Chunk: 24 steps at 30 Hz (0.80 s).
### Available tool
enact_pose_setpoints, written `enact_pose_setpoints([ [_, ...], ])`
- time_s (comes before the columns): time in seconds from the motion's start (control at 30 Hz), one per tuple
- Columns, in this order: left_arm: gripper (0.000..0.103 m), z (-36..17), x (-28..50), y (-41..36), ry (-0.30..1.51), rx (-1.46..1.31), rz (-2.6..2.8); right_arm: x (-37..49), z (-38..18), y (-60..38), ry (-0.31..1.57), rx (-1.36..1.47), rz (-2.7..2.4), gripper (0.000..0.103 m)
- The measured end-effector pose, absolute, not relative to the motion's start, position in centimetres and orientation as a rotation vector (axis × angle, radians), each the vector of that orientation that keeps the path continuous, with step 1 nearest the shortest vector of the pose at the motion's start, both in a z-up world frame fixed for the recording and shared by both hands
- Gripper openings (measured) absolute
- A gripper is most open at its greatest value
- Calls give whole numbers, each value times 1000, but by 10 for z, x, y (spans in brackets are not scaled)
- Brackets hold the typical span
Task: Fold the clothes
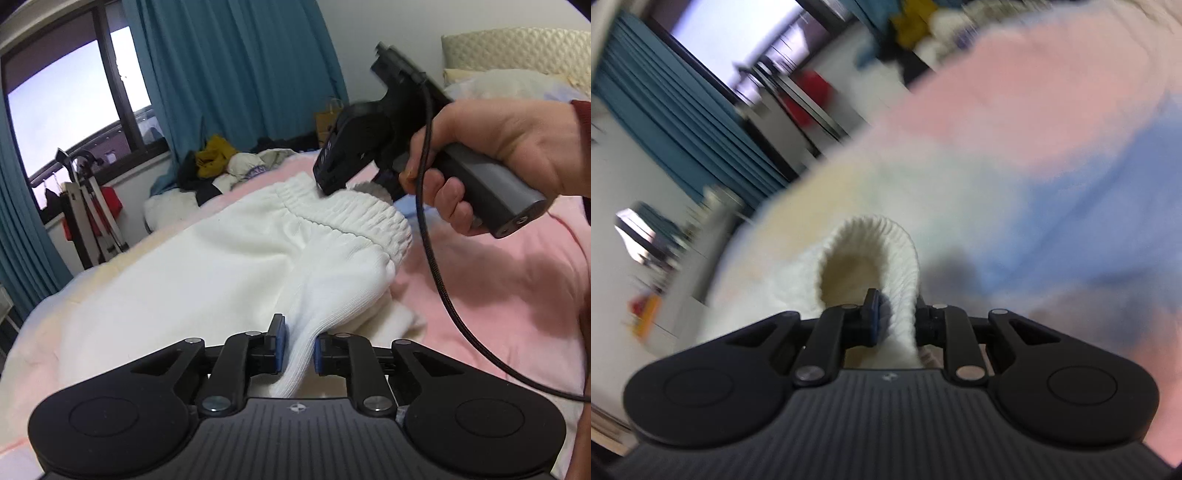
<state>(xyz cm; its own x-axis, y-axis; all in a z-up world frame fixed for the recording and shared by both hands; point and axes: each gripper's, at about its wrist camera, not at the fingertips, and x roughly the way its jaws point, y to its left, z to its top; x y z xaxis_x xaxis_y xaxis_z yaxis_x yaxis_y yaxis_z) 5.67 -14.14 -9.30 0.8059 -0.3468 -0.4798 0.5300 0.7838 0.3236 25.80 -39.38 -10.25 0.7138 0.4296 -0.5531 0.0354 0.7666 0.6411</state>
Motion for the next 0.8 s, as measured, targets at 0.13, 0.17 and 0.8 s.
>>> enact_pose_setpoints([
  [0.13, 24, -81, 53, -133, 410, 389, -491, 255, -97, -394, 748, 677, 231, 21],
  [0.17, 25, -80, 52, -131, 415, 365, -487, 252, -92, -393, 740, 661, 233, 22],
  [0.8, 89, -8, -6, -67, 399, 84, -406, 142, -47, -359, 603, 380, 170, 71],
])
